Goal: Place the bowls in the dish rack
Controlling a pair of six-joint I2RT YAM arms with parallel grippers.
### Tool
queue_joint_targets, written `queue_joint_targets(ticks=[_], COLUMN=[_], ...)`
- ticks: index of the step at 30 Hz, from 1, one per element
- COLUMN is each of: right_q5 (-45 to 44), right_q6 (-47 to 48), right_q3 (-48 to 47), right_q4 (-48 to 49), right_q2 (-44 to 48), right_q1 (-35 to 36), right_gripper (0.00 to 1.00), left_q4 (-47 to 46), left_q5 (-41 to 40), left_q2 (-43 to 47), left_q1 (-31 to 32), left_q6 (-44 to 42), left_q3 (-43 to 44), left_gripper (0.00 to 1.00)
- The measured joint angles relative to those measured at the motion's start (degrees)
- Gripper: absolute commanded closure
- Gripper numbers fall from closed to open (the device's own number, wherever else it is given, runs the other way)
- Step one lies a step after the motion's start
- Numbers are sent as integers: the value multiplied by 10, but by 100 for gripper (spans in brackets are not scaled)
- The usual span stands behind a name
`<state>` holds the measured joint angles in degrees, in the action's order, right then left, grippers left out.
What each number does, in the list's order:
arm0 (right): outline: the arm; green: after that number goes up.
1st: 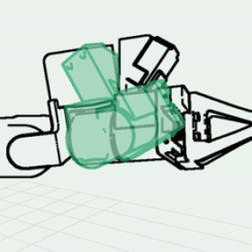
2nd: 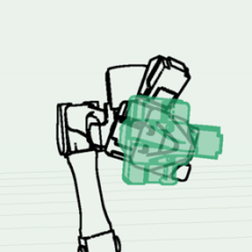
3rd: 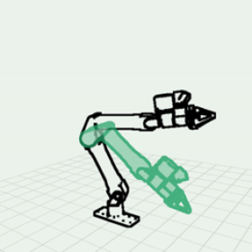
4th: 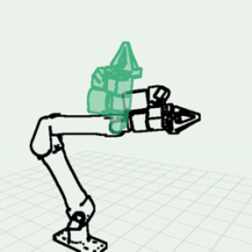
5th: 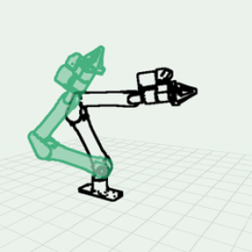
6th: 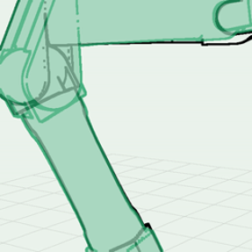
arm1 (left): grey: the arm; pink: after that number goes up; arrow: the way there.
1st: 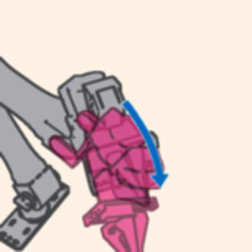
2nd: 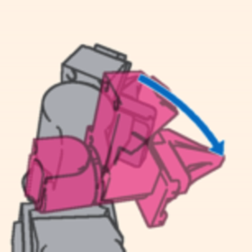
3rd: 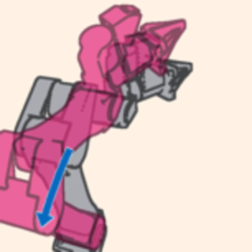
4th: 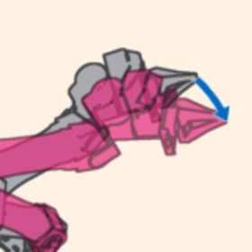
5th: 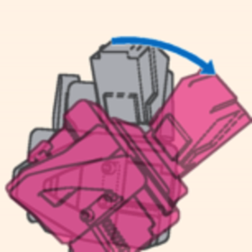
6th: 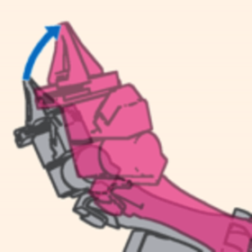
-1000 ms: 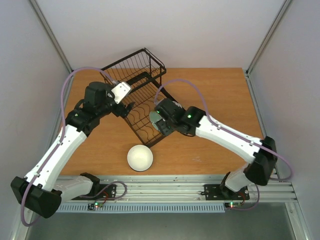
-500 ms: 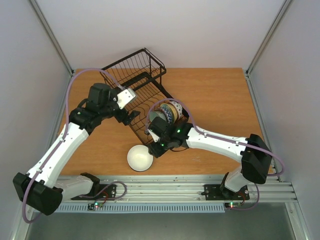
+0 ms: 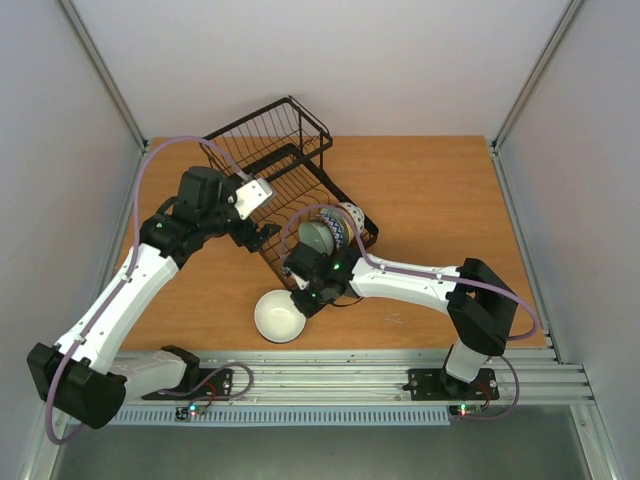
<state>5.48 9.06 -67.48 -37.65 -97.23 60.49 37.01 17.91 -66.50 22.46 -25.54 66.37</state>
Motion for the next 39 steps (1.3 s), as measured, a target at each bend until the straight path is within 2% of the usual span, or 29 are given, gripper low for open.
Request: queue_joint_targets(ticks=[3,7,8,18,25,31,39], right_q5=[-12,-23,-24,-38,-68,-104,-172], right_q6=[1,4,6,10,11,11,22], right_q3=[-8,-18,-19,-19,-19,-32,-64], right_q4=[0,2,4,2,-14,-21,-47], right_q2=[-1,-1,-1,0,45,100,105], right_q1=[4,7,7,10,10,10,10], right_gripper=[80,98,98,99,99,99,99], left_q4=[0,1,0,1,7,27,75], left_q5=[0,2,2,6,17,38,83], left_q2=[-1,-5,-5,-6,-6,-12,-42], left_q1=[0,0,0,0,0,0,0], left_q6=[0,0,0,-2,-12,-20,-28], left_q3=[0,0,0,0,0,4,24], left_gripper=[1,1,1,1,14,18,27])
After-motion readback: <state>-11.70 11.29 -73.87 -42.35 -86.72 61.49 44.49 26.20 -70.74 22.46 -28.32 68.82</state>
